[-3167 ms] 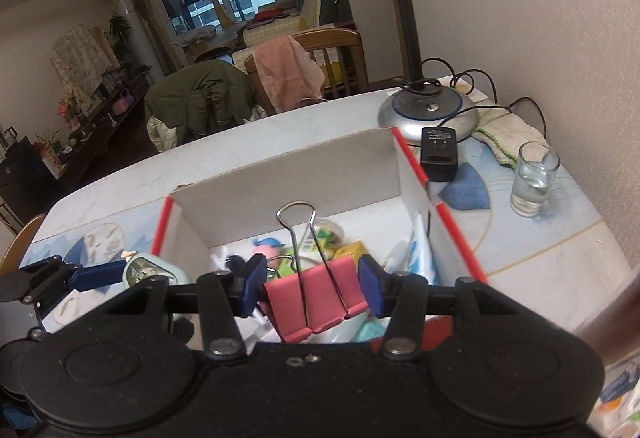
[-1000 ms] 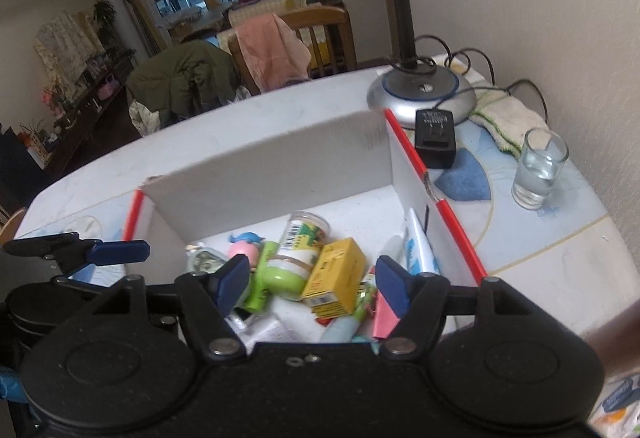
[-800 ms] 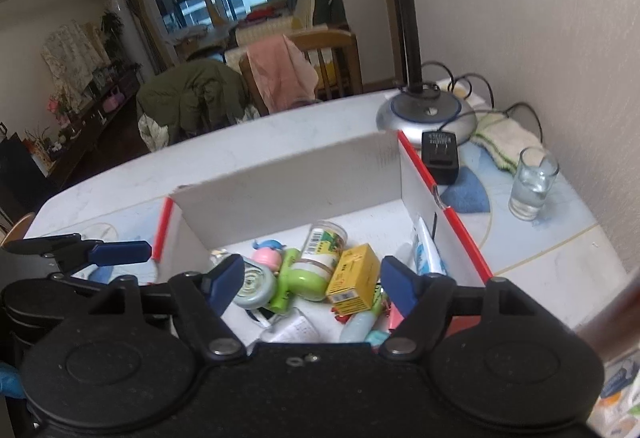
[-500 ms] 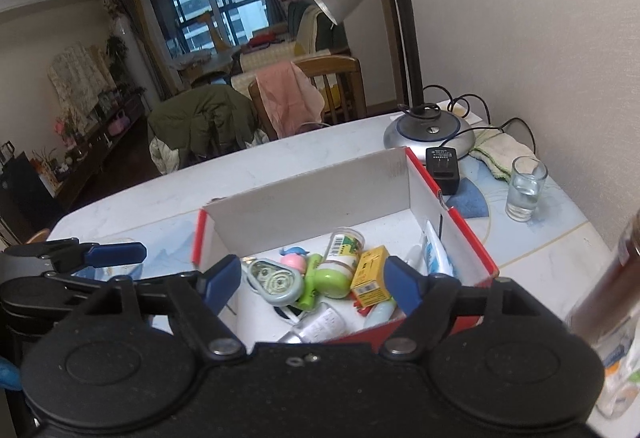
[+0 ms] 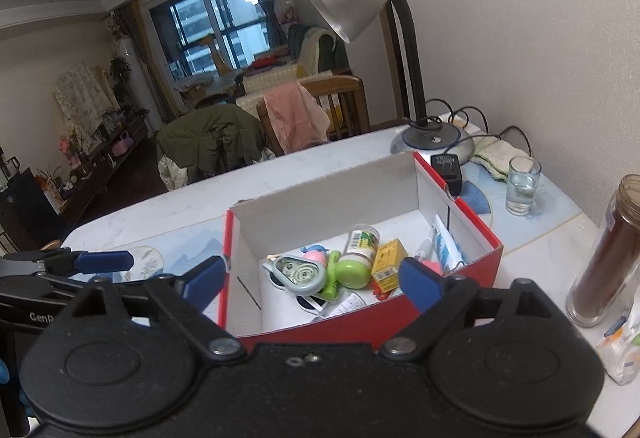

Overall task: Organize rigid objects
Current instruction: 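Withdraw both tools from the box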

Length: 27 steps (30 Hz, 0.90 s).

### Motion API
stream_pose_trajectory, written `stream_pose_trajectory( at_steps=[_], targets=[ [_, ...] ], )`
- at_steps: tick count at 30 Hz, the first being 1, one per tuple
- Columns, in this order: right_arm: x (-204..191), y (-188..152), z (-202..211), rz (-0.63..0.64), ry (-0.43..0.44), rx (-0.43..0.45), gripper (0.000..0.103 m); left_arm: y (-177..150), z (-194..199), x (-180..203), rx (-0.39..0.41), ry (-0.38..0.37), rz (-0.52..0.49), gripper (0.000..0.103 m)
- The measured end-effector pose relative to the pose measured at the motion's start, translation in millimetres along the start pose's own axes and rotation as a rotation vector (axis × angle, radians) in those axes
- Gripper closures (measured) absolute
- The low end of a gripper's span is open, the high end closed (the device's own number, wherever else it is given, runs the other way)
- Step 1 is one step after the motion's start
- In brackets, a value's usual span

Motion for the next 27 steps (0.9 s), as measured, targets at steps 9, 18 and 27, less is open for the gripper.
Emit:
stream_pose_trajectory(
  at_steps=[9, 18, 27],
  targets=[
    [-17.3, -13.1, 18.9, 0.029, -0.004, 0.037, 0.000, -15.3, 16.0, -5.5, 0.044, 0.010, 0.018, 0.000],
    [-26.1, -20.7, 29.5, 0.021, -0.001, 0.042, 0.000, -24.9, 29.8, 0.7, 0.074, -0.001, -0.002, 0.000],
    [-28.1, -19.4, 33.3, 0.013, 0.018, 0.044, 0.000, -29.1, 31.4, 4.1, 0.073, -0.017, -0.007, 0.000]
  ],
)
Point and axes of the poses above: each gripper's, at about its wrist camera, not at the fingertips, and z roughly against the way its jaws point, x to its right, y to its top, the point moved 1 cm from there along -z, roughly the way its jaws point, and after that the axes turned 5 degrees about -x, right-handed, at the moved point
